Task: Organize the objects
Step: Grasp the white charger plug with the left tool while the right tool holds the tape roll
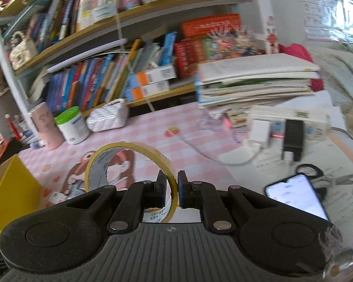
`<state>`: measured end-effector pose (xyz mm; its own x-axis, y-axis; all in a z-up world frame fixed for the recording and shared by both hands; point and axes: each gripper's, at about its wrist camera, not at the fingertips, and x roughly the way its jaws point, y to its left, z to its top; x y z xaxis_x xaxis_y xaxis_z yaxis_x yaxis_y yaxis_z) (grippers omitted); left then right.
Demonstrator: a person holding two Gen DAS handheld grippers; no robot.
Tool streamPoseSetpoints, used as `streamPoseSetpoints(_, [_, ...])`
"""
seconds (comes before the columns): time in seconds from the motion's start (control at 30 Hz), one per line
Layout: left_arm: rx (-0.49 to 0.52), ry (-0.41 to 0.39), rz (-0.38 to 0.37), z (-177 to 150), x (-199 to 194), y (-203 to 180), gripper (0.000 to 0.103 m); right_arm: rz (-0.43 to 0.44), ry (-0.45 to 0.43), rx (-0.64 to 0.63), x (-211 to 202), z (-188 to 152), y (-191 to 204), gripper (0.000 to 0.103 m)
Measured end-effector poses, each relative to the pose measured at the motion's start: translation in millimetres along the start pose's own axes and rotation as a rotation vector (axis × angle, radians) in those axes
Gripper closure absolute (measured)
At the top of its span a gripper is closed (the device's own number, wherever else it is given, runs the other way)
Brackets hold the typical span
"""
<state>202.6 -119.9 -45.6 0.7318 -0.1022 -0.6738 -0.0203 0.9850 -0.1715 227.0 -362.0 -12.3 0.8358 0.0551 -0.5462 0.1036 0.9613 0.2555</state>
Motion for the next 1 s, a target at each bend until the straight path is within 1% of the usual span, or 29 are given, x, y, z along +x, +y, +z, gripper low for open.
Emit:
streamPoseSetpoints(0.1, [0.008,0.019,-0.003,-0.4,8.8,-6.1,0.006,-0.023,0.007,0.008,0.5,-1.0,-9.3,0.094])
streamPoseSetpoints(0.17, [0.015,0.021,0.018,0.7,14.2,-8.9,0.006,-0.031,0.017,0.012,2.1,-1.4,-13.4,0.094])
streamPoseSetpoints(0.27, [0.02,0.008,0.025,6.0,24.2,-11.1,0.007,-0.026,0.032,0.007,4.4,-1.9,-16.6,0.094])
streamPoseSetpoints(0.3, [0.02,0.008,0.03,9.4,29.8,-12.0,0.009,-0.023,0.033,0.0,5.3,-2.1,-16.5,0.094])
streamPoseSetpoints(0.37, [0.015,0.02,0.025,15.6,40.9,-14.0,0.017,-0.015,0.033,-0.016,7.0,-1.8,-14.1,0.094])
streamPoseSetpoints(0.43, [0.008,0.03,0.02,20.8,53.7,-16.9,0.022,-0.006,0.031,-0.035,8.7,-1.0,-11.6,0.094])
streamPoseSetpoints(0.47, [0.009,0.035,0.025,22.6,60.0,-18.2,0.027,-0.003,0.031,-0.044,9.7,-0.5,-10.1,0.094])
streamPoseSetpoints(0.53, [0.011,0.053,0.042,26.2,74.9,-19.8,0.034,0.003,0.033,-0.061,11.7,0.2,-8.2,0.094])
streamPoseSetpoints(0.57, [0.008,0.068,0.05,27.5,82.2,-19.8,0.039,0.006,0.037,-0.067,12.8,0.1,-7.8,0.094])
streamPoseSetpoints(0.6, [0.001,0.086,0.058,28.0,89.0,-19.3,0.041,0.007,0.041,-0.071,13.9,0.0,-7.4,0.094])
streamPoseSetpoints(0.67, [-0.008,0.119,0.074,27.1,99.2,-17.2,0.05,0.008,0.053,-0.077,16.3,-0.3,-7.6,0.094])
streamPoseSetpoints(0.7, [-0.008,0.124,0.08,26.0,101.9,-16.6,0.051,0.008,0.057,-0.08,17.1,-0.5,-7.7,0.094])
streamPoseSetpoints(0.73, [0.009,0.112,0.093,25.0,102.2,-18.5,0.058,0.008,0.06,-0.082,17.8,-0.6,-7.7,0.094])
streamPoseSetpoints(0.77, [0.026,0.109,0.108,24.3,103.1,-20.6,0.061,0.007,0.062,-0.083,18.2,-0.4,-8.0,0.094])
streamPoseSetpoints(0.8, [0.034,0.108,0.112,23.9,102.9,-21.6,0.062,0.005,0.063,-0.083,18.5,-0.4,-8.5,0.094])
streamPoseSetpoints(0.9, [0.055,0.104,0.108,22.9,99.4,-22.2,0.069,-0.002,0.065,-0.079,18.6,-0.9,-9.3,0.094])
streamPoseSetpoints(0.93, [0.053,0.105,0.104,22.9,97.3,-21.2,0.074,-0.003,0.066,-0.079,18.5,-1.3,-8.7,0.094])
streamPoseSetpoints(0.97, [0.043,0.107,0.096,22.7,94.2,-19.0,0.076,-0.003,0.067,-0.079,18.4,-1.8,-7.6,0.094])
streamPoseSetpoints(1.0, [0.03,0.105,0.082,22.5,90.0,-15.5,0.077,-0.003,0.068,-0.079,18.4,-2.2,-6.3,0.094])
